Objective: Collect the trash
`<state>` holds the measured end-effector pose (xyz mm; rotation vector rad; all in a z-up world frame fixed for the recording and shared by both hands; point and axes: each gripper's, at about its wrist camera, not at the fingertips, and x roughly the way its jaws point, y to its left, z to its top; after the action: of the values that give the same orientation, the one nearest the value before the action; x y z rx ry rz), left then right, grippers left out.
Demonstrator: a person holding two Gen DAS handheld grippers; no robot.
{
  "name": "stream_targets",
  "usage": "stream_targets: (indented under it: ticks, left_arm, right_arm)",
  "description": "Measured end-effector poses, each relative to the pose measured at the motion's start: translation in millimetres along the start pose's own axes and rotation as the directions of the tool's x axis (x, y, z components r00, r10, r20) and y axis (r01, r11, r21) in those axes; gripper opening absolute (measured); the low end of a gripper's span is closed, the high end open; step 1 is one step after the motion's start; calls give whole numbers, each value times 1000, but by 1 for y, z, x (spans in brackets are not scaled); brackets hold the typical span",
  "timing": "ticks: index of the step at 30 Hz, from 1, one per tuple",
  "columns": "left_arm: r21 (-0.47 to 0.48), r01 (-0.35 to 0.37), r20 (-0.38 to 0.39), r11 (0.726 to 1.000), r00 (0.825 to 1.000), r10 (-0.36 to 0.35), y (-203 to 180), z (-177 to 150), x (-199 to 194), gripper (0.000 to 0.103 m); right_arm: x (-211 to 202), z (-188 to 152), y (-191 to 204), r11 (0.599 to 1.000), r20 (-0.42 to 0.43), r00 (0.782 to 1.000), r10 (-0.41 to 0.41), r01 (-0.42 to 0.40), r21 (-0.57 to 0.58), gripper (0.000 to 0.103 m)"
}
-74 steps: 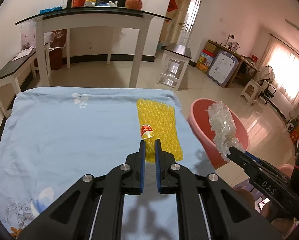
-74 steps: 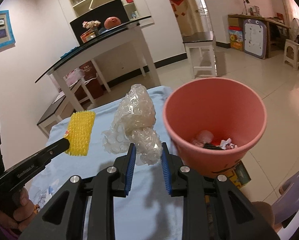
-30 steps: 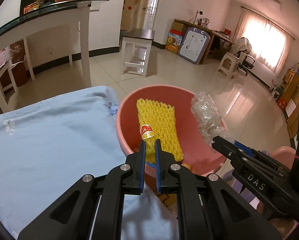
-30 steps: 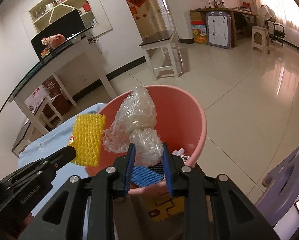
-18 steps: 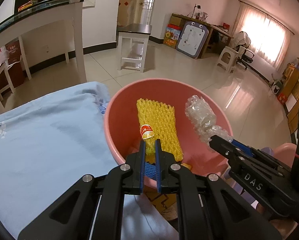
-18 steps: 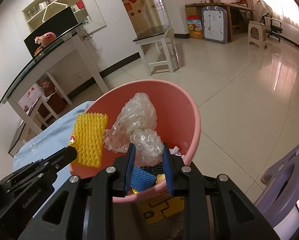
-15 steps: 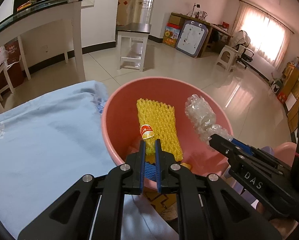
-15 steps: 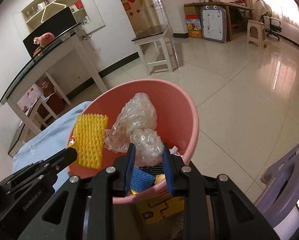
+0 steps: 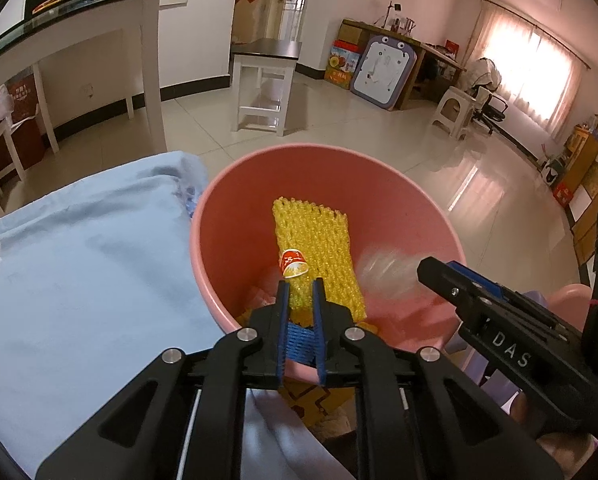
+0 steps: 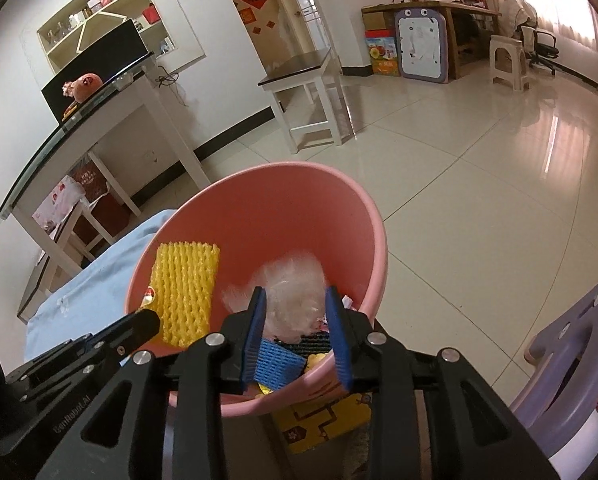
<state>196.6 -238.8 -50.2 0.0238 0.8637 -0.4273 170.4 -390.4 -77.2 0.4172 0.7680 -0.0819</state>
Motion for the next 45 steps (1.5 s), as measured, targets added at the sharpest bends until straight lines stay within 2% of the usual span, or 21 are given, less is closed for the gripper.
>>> stream_targets:
  ticks: [1,4,11,21,24,25,36,45]
  left_arm:
    - [1,1,0,1000,1000,-1,-1,0,0,19]
    - [4,1,2,1000,1000,-1,-3,-1,0,23]
    - [8,8,7,1000,1000,-8,-5,-1,-4,24]
    - [10,14,18,1000,1000,-14,-4,-3,-16,25]
    - [17,26,32,1000,999,-26,-4,-4,-23,37]
    - [20,28,38,999,999,-29,-3,-5,-25,38]
    - [34,25,74,999,997,-28,3,-13,-56,38]
    - [6,3,109,1000,994,-3,17,-20,-81,38]
  right_arm:
    - [0,0,0,1000,1,1000,1,-1,1,31]
    - [-2,1,-1,1000,4,1000,2,-2,4,31]
    - [-9,1,0,1000,17,1000,6,-6,4,41]
    - [-23,-4,4,999,28,999,34,-34,-6,49]
    - [-30,-4,7,999,33,998,46,-46,-12,50]
    - [-32,-4,8,999,35,998,51,-51,-13,51]
    - [-65,-14,19,996,70,995,75,-72,-43,60]
    - [-93,-20,32,992,109,989,101,-93,-81,69]
